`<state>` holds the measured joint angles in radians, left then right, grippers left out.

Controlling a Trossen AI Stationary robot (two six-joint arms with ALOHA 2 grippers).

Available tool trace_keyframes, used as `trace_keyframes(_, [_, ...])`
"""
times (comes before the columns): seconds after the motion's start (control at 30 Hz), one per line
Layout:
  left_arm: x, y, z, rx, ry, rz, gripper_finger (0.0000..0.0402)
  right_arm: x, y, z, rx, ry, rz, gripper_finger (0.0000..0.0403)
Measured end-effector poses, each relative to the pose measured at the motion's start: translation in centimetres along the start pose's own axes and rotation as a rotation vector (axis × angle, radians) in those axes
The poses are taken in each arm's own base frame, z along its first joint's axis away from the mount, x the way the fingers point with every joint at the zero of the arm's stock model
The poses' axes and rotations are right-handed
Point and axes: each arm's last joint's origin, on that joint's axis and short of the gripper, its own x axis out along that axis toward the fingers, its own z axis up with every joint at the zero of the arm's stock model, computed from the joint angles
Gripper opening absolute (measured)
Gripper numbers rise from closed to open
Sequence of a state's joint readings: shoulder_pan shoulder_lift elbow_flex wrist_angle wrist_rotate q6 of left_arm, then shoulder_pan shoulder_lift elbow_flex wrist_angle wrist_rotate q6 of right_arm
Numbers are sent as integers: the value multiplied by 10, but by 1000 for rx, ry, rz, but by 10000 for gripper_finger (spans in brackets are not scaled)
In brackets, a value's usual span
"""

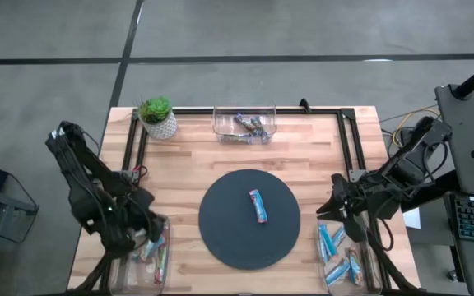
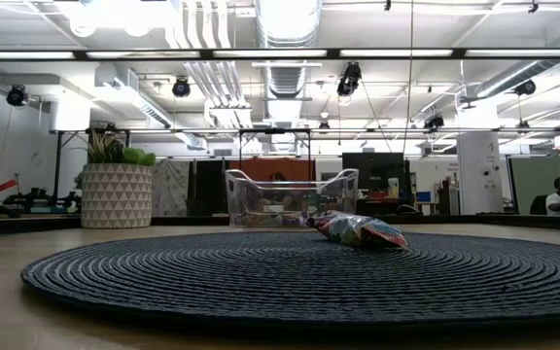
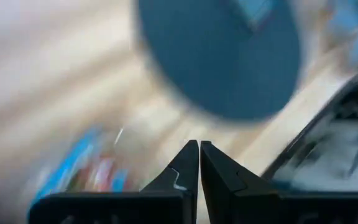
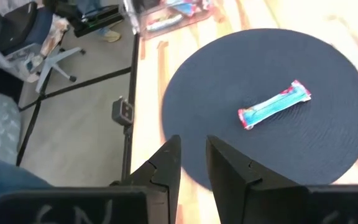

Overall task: Pick and place Granola Bars by type
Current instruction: Put the red granola bar into the bottom left transparent bin

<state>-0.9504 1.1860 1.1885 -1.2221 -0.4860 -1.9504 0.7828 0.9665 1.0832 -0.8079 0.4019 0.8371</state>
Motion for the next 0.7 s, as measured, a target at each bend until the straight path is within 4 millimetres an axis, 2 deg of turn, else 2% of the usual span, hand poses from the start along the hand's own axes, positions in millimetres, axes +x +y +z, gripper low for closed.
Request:
trace_keyframes(0.13, [-17, -13, 14, 151, -308, -147, 0, 2, -4, 5, 32, -21, -22, 68])
trace_keyframes(0.3, [-41, -29, 32, 349, -574, -193, 0, 5, -9, 11, 79, -48, -44, 68])
trace_keyframes(0.53, [-55, -46, 49, 557, -637, -193, 0, 7, -13, 18, 108, -82, -59, 68])
trace_keyframes(0.7, [-57, -54, 61, 661, -665, -200, 0, 8, -15, 20, 120, -93, -69, 68])
